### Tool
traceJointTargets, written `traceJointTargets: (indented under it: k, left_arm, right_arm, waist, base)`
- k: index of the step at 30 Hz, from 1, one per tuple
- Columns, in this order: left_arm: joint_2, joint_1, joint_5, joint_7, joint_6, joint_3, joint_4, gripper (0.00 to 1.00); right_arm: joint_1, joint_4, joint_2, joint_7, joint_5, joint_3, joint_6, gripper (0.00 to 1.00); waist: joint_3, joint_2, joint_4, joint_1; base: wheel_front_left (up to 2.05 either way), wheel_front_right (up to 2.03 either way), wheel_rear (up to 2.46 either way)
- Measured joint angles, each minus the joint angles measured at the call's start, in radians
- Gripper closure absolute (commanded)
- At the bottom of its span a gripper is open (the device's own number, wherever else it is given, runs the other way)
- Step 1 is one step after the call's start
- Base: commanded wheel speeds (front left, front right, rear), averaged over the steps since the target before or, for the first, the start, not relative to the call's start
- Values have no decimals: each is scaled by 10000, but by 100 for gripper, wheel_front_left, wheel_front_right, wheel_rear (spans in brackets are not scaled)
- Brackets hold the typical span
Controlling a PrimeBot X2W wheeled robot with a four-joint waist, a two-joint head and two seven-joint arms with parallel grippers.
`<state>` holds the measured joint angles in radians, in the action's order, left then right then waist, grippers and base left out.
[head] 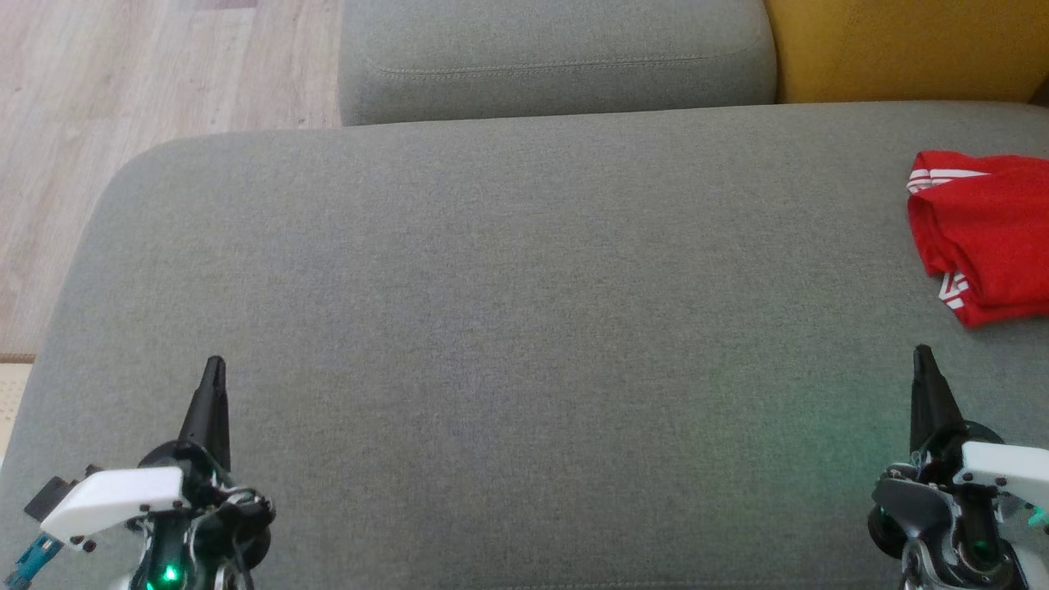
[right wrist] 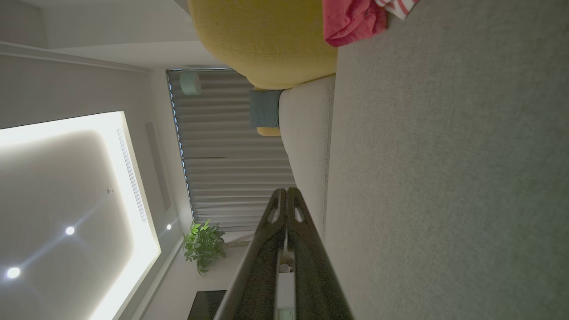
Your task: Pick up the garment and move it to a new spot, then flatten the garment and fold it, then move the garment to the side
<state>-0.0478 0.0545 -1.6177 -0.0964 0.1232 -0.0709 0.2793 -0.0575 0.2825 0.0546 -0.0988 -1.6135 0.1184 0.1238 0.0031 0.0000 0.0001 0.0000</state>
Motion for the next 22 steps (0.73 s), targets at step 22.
traceJointTargets:
  k: [22]
  left_arm:
    - [6, 0, 0, -4, 0, -35, 0, 100]
  right_arm:
    - [0, 0, -27, -27, 0, 54, 0, 100]
  waist:
    - [0, 0, -1, 0]
  base:
    - [0, 0, 0]
